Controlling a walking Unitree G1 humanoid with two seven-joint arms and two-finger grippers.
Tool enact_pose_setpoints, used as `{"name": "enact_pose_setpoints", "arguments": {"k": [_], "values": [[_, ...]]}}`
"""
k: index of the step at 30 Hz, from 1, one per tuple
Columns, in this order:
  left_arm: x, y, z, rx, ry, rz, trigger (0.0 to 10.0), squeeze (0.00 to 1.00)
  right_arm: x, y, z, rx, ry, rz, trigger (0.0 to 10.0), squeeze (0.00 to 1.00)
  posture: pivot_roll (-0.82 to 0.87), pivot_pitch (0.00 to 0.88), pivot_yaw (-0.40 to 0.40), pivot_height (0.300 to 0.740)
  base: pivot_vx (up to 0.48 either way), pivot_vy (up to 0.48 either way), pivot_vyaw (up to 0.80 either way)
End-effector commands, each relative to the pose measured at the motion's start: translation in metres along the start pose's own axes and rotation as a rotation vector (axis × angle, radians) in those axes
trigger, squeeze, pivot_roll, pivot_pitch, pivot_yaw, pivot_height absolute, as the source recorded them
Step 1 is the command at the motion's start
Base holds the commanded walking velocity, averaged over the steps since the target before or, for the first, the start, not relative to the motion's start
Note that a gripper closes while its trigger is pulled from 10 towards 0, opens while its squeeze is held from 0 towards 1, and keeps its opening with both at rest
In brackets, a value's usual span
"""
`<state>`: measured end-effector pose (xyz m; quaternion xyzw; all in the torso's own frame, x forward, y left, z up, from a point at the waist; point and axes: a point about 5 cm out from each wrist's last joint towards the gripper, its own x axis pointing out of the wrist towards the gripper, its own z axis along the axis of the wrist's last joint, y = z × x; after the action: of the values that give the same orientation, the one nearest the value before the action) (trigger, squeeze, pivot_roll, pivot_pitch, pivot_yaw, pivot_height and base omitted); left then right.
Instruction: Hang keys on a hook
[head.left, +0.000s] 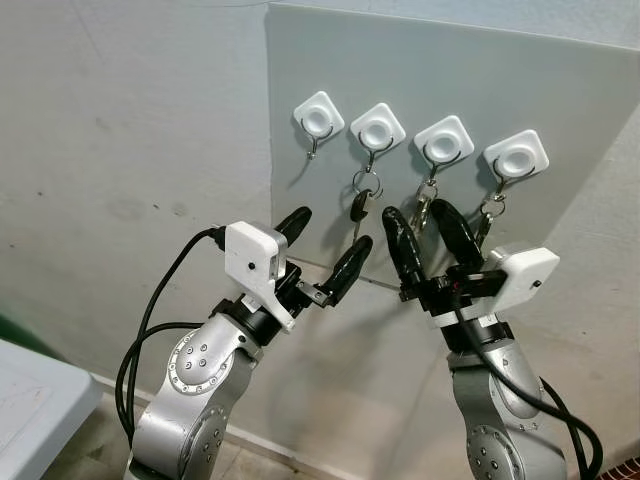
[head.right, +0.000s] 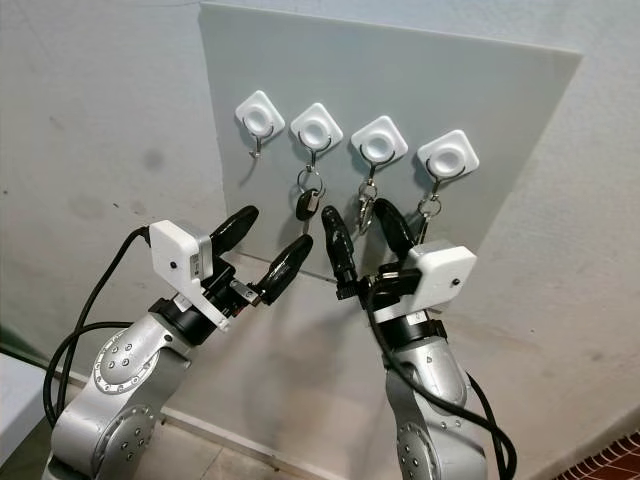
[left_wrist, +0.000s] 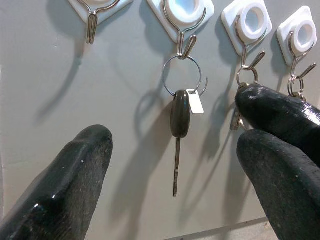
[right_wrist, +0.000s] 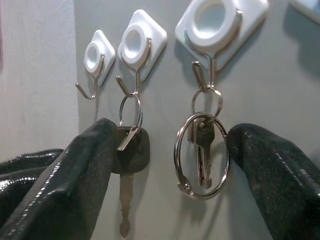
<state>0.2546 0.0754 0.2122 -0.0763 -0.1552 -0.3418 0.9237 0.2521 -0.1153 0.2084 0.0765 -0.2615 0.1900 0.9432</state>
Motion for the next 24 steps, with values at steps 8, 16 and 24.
{"name": "enact_pose_setpoints", "arguments": {"k": [8,16,24], "values": [[0.001,0.0,0.001,0.011,-0.011,0.011,10.0,0.0,-0.006,0.002,-0.011,-0.029,0.055,0.033,10.0,0.0,0.04,0.014,-0.037,0.74,0.0,0.0,0.0],[0.001,-0.001,0.001,0.011,-0.014,0.01,10.0,0.0,-0.011,0.001,-0.013,-0.027,0.052,0.019,10.0,0.0,0.04,0.011,-0.041,0.74,0.0,0.0,0.0],[-0.012,0.007,-0.009,0.008,0.008,0.098,10.0,0.0,-0.033,-0.015,-0.013,-0.052,0.098,-0.098,10.0,0.0,0.03,0.008,-0.044,0.74,0.0,0.0,0.0]]}}
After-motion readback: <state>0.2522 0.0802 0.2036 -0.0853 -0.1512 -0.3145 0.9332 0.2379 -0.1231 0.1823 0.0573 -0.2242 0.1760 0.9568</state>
